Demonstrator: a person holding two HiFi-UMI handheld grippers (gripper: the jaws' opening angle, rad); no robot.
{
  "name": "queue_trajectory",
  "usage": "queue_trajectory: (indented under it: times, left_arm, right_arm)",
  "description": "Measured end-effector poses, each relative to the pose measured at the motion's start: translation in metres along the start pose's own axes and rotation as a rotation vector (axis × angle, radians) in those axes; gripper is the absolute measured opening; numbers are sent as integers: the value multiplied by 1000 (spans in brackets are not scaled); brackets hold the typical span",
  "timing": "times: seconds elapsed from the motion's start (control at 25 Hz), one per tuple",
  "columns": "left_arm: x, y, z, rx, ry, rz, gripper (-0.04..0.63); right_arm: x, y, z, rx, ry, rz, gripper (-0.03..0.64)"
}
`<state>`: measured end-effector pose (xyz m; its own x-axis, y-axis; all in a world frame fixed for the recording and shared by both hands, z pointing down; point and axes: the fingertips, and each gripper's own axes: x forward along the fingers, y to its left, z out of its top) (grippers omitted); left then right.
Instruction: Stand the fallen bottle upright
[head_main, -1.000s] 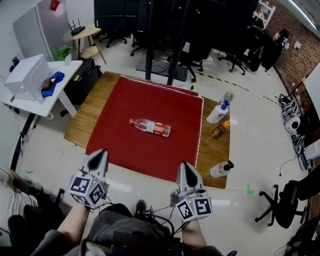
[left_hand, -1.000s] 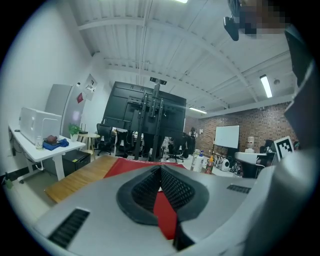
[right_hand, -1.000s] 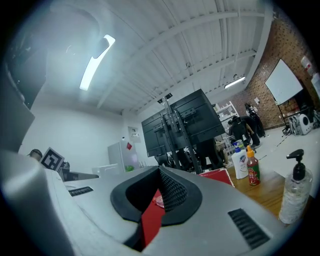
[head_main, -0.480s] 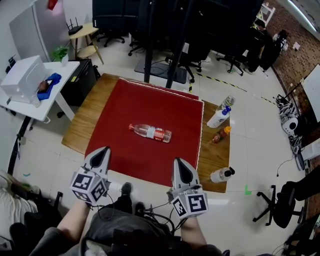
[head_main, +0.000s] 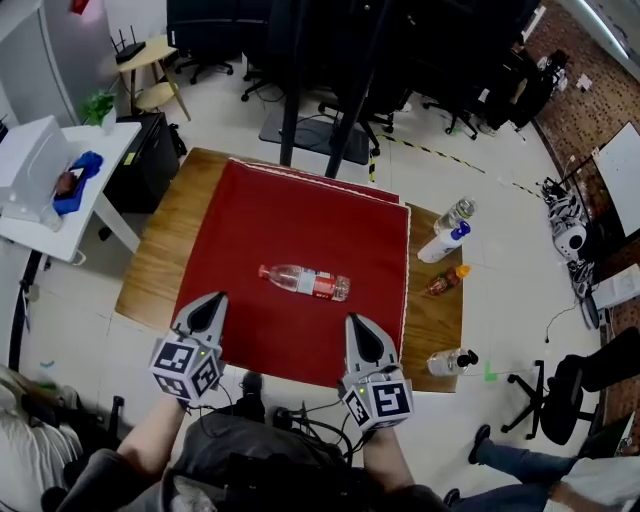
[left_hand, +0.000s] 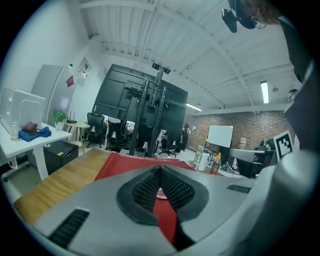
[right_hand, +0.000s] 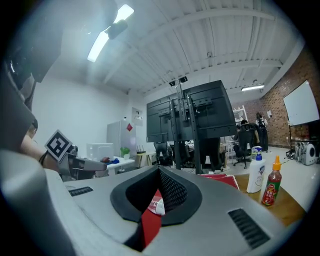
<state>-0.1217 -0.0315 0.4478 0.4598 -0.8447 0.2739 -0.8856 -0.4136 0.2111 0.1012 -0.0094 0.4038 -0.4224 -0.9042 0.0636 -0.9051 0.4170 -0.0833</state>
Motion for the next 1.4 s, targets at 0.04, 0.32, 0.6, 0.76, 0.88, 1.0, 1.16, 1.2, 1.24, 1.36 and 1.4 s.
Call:
queue_trajectory:
  times: [0.04, 0.32, 0.6, 0.76, 0.88, 1.0, 1.16, 1.2, 1.24, 1.36, 1.4]
  left_arm:
    - [8, 6, -1, -4, 8, -5, 29]
    - [59, 43, -2, -7, 61, -42, 29]
    - [96, 65, -9, -6, 113, -95, 29]
    - [108, 69, -13, -12, 140, -123, 29]
    - [114, 71, -15, -9, 156, -132, 29]
    - [121, 75, -16, -15, 164, -129, 29]
    - [127, 80, -16, -16, 166, -119, 29]
    - [127, 81, -17, -15, 168, -114, 29]
    - [128, 82, -18, -15, 170, -108, 29]
    - [133, 84, -18, -26, 174, -81, 29]
    - [134, 84, -18, -27, 174, -74, 29]
  right_arm:
    - [9, -1, -1, 4, 2, -6, -5]
    - [65, -12, -21, 23, 60, -71, -5]
    - [103, -21, -53, 14, 161, -122, -5]
    - [119, -16, -77, 13, 266, -91, -3]
    - [123, -17, -89, 36, 322, -86, -3]
    - [129, -19, -94, 13, 358, -59, -3]
    - [140, -20, -104, -75, 400, -3, -3]
    - [142, -21, -106, -90, 413, 9, -3]
    - [143, -22, -110, -102, 429, 23, -3]
    - [145, -29, -124, -130, 476, 67, 14]
    - [147, -30, -128, -137, 488, 83, 32]
